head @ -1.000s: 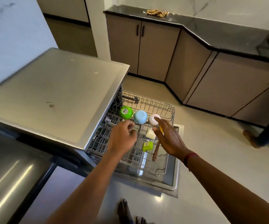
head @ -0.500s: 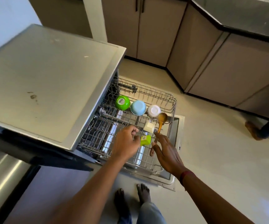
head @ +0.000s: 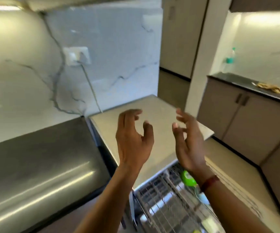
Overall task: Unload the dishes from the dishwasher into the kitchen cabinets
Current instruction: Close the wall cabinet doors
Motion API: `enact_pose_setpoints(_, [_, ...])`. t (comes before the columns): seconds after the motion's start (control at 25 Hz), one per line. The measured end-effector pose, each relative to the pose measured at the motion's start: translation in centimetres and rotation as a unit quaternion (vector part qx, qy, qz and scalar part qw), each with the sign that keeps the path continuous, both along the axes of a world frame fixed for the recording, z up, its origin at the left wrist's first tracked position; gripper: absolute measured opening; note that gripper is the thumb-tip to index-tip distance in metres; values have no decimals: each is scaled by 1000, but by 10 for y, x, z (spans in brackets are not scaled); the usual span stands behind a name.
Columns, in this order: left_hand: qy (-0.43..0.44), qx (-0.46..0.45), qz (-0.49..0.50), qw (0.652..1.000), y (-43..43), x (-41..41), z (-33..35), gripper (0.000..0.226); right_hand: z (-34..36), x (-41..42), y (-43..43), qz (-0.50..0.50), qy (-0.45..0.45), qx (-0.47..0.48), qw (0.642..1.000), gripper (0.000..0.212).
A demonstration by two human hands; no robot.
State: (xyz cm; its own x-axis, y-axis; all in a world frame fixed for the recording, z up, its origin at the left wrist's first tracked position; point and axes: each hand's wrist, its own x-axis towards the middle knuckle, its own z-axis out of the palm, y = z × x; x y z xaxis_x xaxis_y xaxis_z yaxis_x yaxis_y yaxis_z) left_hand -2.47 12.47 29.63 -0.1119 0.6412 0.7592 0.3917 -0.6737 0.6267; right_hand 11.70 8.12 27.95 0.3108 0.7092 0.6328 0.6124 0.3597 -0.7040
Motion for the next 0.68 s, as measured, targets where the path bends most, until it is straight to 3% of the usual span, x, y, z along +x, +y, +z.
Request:
enact_pose_setpoints(0.16, [-75, 187, 81, 976, 2, -36, 114, 21, 132, -42, 28, 87, 46, 154, 983, 32])
enact_pose_setpoints(0.28, [-60, 234, 100, 965, 3, -46, 164, 23, 189, -67, 35, 177, 98, 209, 957, 24])
enact_pose_setpoints(0.36, [-27, 248, 94, 964, 2, -50, 186, 26, 202, -79, 35, 218, 131, 240, 937, 39])
enact_pose_setpoints(0.48, [63, 290, 66, 953, -5, -59, 205, 35, 201, -91, 27, 198, 135, 262, 935, 53])
enact_pose_setpoints(0.68, [153, 371, -60, 914, -24, -77, 216, 46, 199, -112, 13, 144, 75, 276, 947, 49])
